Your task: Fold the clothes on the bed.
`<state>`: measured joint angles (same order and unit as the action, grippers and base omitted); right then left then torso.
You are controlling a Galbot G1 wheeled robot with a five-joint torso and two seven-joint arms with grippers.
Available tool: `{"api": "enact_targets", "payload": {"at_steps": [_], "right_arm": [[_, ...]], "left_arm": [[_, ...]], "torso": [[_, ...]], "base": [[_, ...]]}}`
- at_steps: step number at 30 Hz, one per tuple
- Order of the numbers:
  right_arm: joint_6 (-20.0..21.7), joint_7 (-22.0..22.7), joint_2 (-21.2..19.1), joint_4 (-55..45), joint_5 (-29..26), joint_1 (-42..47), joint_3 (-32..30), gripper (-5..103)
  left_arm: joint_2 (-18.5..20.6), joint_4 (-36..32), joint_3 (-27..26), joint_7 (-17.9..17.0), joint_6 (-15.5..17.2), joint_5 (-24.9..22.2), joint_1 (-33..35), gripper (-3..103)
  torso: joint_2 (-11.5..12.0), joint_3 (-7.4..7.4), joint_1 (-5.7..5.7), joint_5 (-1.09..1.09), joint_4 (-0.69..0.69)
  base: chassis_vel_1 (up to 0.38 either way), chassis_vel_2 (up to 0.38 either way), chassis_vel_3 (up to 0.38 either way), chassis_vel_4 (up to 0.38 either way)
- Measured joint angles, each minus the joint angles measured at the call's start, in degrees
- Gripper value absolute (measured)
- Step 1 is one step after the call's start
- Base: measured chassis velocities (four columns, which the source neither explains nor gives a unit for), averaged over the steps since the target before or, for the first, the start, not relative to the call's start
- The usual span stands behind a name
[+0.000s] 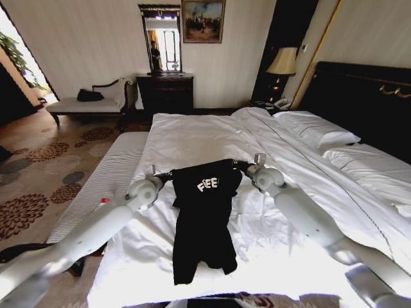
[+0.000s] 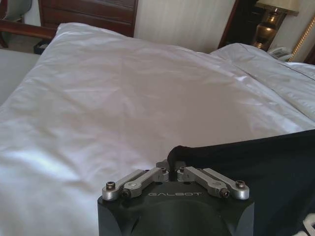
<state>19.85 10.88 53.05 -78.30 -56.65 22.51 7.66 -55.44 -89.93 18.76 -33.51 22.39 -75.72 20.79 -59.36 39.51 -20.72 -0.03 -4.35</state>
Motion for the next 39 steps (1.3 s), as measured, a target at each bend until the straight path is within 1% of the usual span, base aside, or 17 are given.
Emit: {"api": "enact_targets", "payload": {"at_steps": [1,2,3,5,6,7,10,11,14,15,16,20,21,25,26,30,39], "right_arm": [[-0.8,-0.4,0.9,2.2,0.7,-0.9,0.2,2],[-0.8,-0.4,0.9,2.2,0.7,-0.9,0.2,2],[-1.7,-0.8,1.8,4.4,1.3,-1.7,0.4,2],[-3.2,-1.7,3.8,9.3,2.4,-3.2,0.6,2],[-4.2,-2.4,5.2,12.3,3.0,-4.1,0.6,2],[-4.2,-2.4,5.2,12.3,3.0,-4.1,0.6,2],[-6.8,-4.0,9.5,20.7,4.6,-6.6,0.7,2],[-6.8,-4.0,9.5,20.7,4.6,-6.6,0.7,2],[-8.4,-5.3,13.8,27.7,4.7,-9.5,0.8,2],[-8.9,-5.7,15.1,29.8,4.9,-10.3,0.9,2],[-8.9,-5.7,15.1,29.8,4.9,-10.3,0.9,2],[-10.4,-7.3,19.4,38.4,6.1,-13.3,0.7,2],[-10.4,-7.3,19.4,38.4,6.1,-13.3,0.7,2],[-11.7,-8.8,21.9,44.8,8.3,-15.4,0.2,2],[-11.7,-8.8,21.9,44.8,8.3,-15.4,0.2,2],[-13.2,-10.3,23.9,50.5,10.8,-17.4,-0.8,2],[-14.4,-11.4,25.9,54.6,15.8,-18.3,-2.6,2]], "left_arm": [[-1.6,2.1,0.5,0.6,0.1,0.4,-1.4,2],[-1.6,2.1,0.5,0.6,0.1,0.4,-1.4,2],[-3.3,4.6,1.0,1.2,0.3,0.5,-3.0,2],[-6.8,10.9,2.1,3.2,0.4,1.2,-6.7,2],[-8.5,15.1,2.8,4.6,0.4,1.7,-8.9,2],[-8.5,15.1,2.8,4.6,0.4,1.7,-8.9,2],[-12.3,24.8,4.7,8.6,0.3,4.2,-13.7,2],[-12.3,24.8,4.7,8.6,0.3,4.2,-13.7,2],[-16.0,33.8,6.9,12.1,-0.5,6.3,-18.5,2],[-17.2,36.2,7.5,13.1,-0.8,6.7,-19.7,2],[-17.2,36.2,7.5,13.1,-0.8,6.7,-19.7,2],[-22.1,45.9,9.7,17.4,-1.9,8.6,-23.7,2],[-22.1,45.9,9.7,17.4,-1.9,8.6,-23.7,2],[-25.9,52.8,10.0,20.6,-3.2,11.6,-25.0,2],[-25.9,52.8,10.0,20.6,-3.2,11.6,-25.0,2],[-29.0,58.8,9.7,23.0,-4.5,13.9,-25.7,2],[-29.4,59.9,8.8,23.1,-5.0,16.1,-24.2,2]], "torso": [[0.0,0.00,0.00,0.01,0.01],[0.0,0.00,0.00,0.01,0.01],[0.0,0.00,0.00,0.01,0.00],[0.0,0.00,0.00,0.01,-0.02],[0.0,0.00,-0.01,0.01,0.00],[0.0,0.00,-0.01,0.01,0.00],[0.0,0.01,-0.01,0.01,0.03],[0.0,0.01,-0.01,0.01,0.03],[0.0,0.00,-0.01,0.00,0.06],[0.0,0.00,-0.01,-0.01,0.04],[0.0,0.00,-0.01,-0.01,0.04],[0.0,0.00,0.00,0.00,0.01],[0.0,0.00,0.00,0.00,0.01],[0.0,0.00,0.00,0.00,0.02],[0.0,0.00,0.00,0.00,0.02],[0.0,0.00,0.00,0.00,0.00],[0.0,-0.01,0.01,-0.01,0.04]], "base": [[0.000,0.000,0.000,0.000],[0.000,0.000,0.000,0.000],[0.000,0.000,0.000,0.000],[0.000,0.000,0.000,0.000],[0.000,0.000,0.000,0.000],[0.000,0.000,0.000,0.000],[0.000,0.000,0.000,0.000],[0.000,0.000,0.000,0.000],[0.000,0.000,0.000,0.000],[0.000,0.000,0.000,0.000],[0.000,0.000,0.000,0.000],[0.000,0.000,0.000,0.000],[0.000,0.000,0.000,0.000],[0.000,0.000,0.000,0.000],[0.000,0.000,0.000,0.000],[0.000,0.000,0.000,0.000],[0.000,0.000,0.000,0.000]]}}
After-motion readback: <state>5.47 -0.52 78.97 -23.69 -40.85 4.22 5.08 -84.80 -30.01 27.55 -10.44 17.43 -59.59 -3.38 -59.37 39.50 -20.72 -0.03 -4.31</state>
